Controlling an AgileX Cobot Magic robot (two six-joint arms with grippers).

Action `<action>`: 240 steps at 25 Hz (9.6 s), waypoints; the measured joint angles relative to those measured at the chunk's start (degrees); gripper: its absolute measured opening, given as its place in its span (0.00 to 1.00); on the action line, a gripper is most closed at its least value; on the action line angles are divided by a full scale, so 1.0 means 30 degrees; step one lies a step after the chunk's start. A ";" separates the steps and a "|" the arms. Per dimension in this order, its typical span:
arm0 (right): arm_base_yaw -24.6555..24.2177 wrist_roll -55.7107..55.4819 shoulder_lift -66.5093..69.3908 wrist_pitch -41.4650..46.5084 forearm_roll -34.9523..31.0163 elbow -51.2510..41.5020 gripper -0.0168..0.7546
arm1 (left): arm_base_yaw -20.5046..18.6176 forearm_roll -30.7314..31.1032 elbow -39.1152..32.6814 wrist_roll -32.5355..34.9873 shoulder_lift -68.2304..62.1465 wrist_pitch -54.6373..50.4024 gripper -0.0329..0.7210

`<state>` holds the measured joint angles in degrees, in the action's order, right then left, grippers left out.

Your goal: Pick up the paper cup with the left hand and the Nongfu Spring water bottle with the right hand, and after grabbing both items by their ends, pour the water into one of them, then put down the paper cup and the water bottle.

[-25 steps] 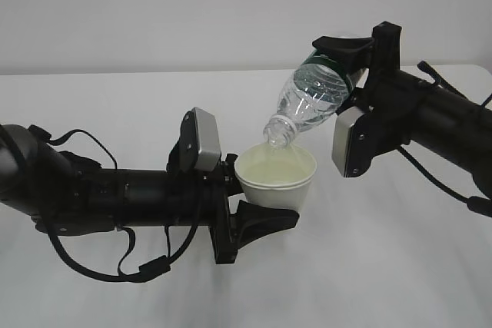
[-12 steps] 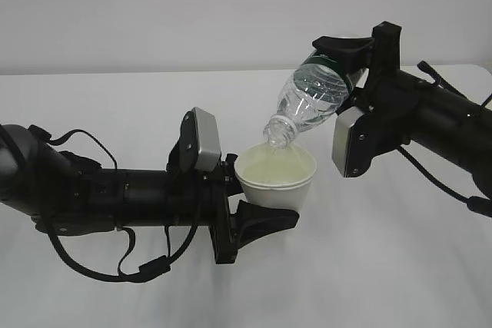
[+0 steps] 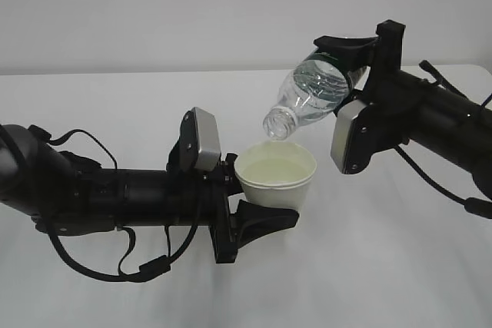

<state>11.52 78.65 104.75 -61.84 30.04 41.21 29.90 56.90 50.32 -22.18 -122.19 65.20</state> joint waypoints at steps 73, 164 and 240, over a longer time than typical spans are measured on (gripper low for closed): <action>0.0000 -1.8655 0.0000 -0.0129 -0.5227 0.0000 0.60 | 0.0000 -0.0458 0.0000 0.0000 0.0000 -0.0029 0.64; 0.0000 -2.3388 0.4322 0.2019 -1.3672 0.0121 0.60 | 0.0000 -0.6866 0.0000 0.3038 0.0000 -0.0072 0.64; 0.0000 -2.3388 0.4335 0.1939 -1.3147 0.0121 0.60 | -0.7102 -1.4138 0.0000 0.6022 0.0000 -0.0154 0.63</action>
<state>11.52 8.48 117.76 -56.02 -9.40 41.57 8.59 14.49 50.32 -4.11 -122.19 64.74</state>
